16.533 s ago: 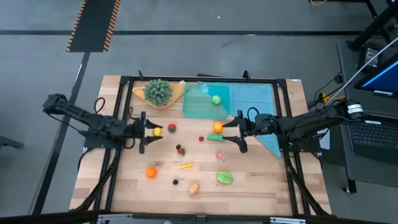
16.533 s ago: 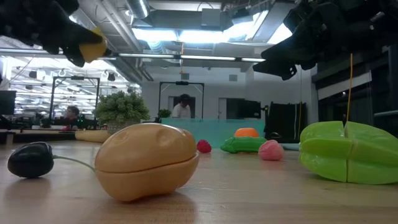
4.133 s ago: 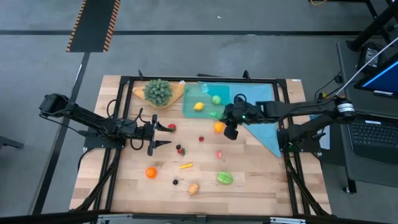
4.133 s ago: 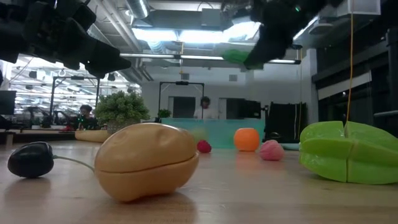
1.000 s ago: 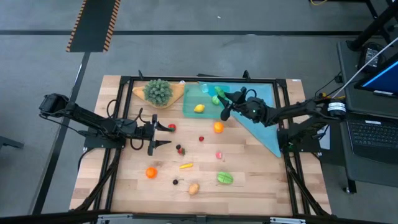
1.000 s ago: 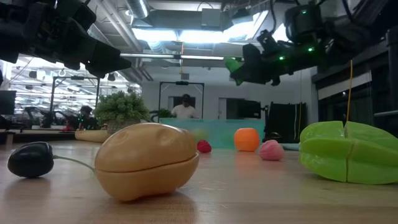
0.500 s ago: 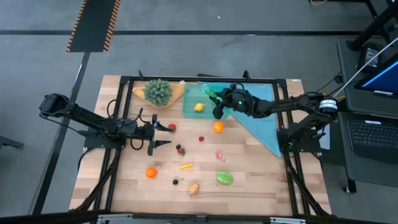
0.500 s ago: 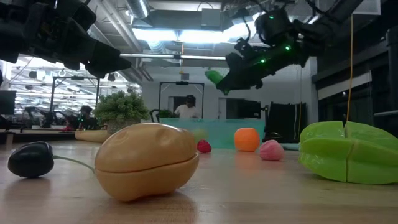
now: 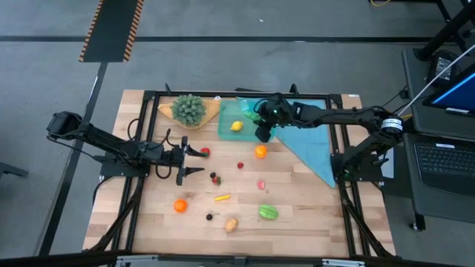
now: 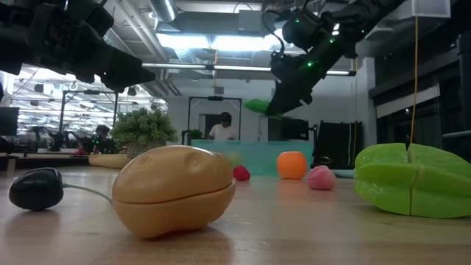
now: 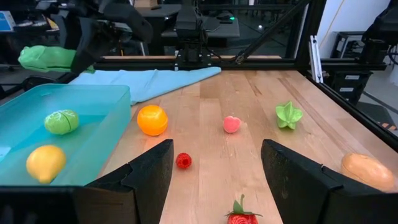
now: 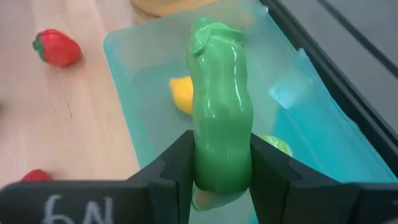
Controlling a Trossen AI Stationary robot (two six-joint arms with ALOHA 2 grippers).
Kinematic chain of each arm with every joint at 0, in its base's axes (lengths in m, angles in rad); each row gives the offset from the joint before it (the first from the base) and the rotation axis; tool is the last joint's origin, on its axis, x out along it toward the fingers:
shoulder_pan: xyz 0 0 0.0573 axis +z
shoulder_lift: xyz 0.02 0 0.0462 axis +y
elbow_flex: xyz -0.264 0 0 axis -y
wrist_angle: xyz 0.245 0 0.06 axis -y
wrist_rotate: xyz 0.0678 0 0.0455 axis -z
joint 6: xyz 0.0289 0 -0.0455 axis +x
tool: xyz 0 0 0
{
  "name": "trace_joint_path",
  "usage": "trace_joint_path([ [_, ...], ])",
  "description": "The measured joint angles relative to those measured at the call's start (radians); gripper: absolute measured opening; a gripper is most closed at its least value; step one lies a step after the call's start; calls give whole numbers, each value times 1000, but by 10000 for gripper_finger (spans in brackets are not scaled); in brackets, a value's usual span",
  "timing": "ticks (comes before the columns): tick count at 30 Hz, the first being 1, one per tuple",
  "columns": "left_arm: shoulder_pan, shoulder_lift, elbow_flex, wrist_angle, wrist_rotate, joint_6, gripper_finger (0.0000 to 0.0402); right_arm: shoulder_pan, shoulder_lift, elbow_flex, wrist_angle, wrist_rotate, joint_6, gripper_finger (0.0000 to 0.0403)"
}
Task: Pick and placing Produce into tupperware
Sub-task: Put the snap peas into the blue bin
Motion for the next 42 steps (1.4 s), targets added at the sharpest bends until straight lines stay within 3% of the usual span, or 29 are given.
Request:
trace_joint_path([
  [10,0,0,0,0,0,0,237,-48,0,156,-218,-61,-54,118],
  [17,0,0,0,0,0,-1,237,-77,-1,210,-241,-120,-77,118],
  [28,0,0,0,0,0,-5,237,-85,12,204,-248,-124,-83,118],
  [42,0,0,0,-6,0,-4,237,-84,63,100,-160,-126,-100,118],
])
